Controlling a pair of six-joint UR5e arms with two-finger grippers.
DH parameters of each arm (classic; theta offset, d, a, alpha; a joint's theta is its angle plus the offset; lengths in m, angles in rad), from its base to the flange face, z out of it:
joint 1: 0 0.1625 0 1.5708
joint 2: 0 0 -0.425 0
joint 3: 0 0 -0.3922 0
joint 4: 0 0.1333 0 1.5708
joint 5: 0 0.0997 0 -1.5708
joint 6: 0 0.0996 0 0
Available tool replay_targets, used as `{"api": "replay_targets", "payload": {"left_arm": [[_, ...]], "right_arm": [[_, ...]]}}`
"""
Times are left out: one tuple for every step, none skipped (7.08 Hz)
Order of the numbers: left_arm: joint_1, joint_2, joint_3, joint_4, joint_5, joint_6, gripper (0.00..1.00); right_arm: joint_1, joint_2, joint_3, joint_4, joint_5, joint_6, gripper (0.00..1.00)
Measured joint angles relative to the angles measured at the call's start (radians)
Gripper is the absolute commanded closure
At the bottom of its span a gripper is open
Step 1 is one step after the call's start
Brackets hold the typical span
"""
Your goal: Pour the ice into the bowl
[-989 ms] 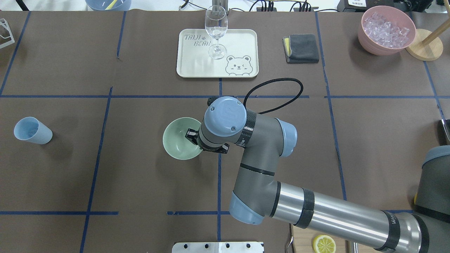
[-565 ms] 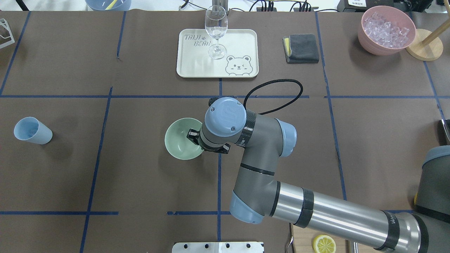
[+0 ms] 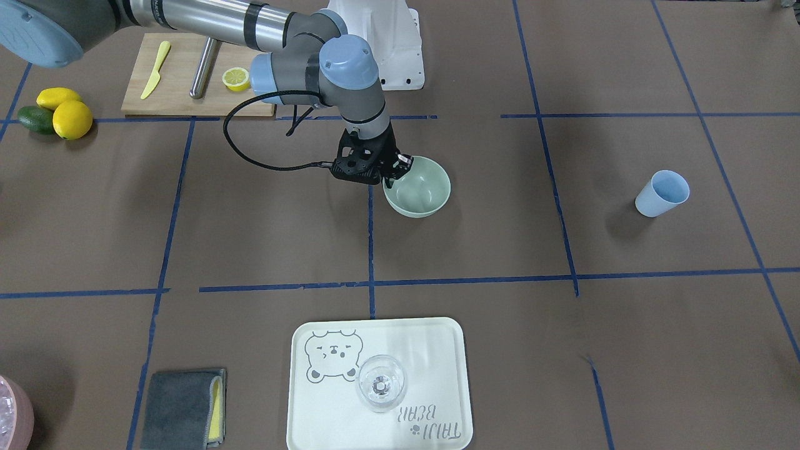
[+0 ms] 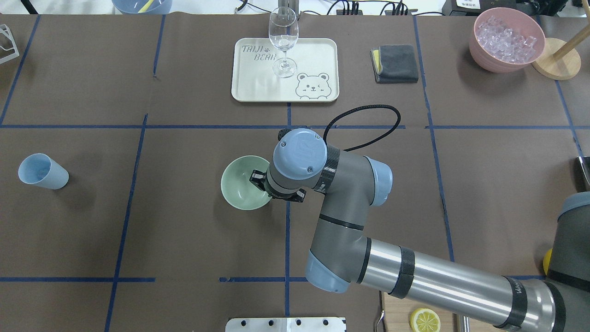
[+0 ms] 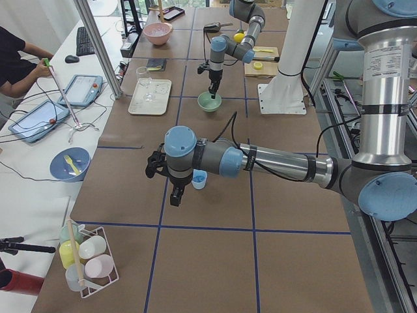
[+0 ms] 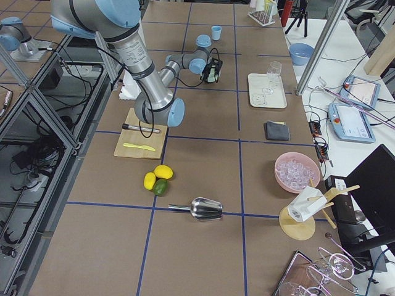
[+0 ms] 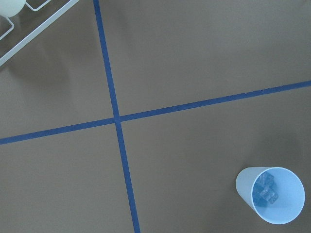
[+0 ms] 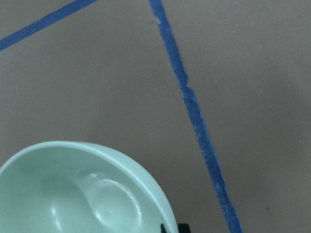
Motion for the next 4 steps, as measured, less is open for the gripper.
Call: {"api": "replay_targets", "payload": {"left_arm": [[0.0, 0.0, 0.0, 0.0, 0.0, 0.0, 0.0], [0.0, 0.0, 0.001, 0.0, 0.0, -0.001, 0.0], [0.002, -0.002, 0.003, -0.001, -0.001, -0.004, 0.0], [0.008, -0.004, 0.005, -0.006, -0.001, -0.006, 0.0]], "right_arm": [[0.001, -0.003, 0.002, 0.0, 0.001, 0.001, 0.0], [0.003, -0.009, 0.007, 0.0, 0.002, 0.001, 0.0], [0.009, -0.014, 0.023, 0.0, 0.004, -0.001, 0.0], [0.027, -0.038, 0.076, -0.001, 0.014, -0.005, 0.0]]}}
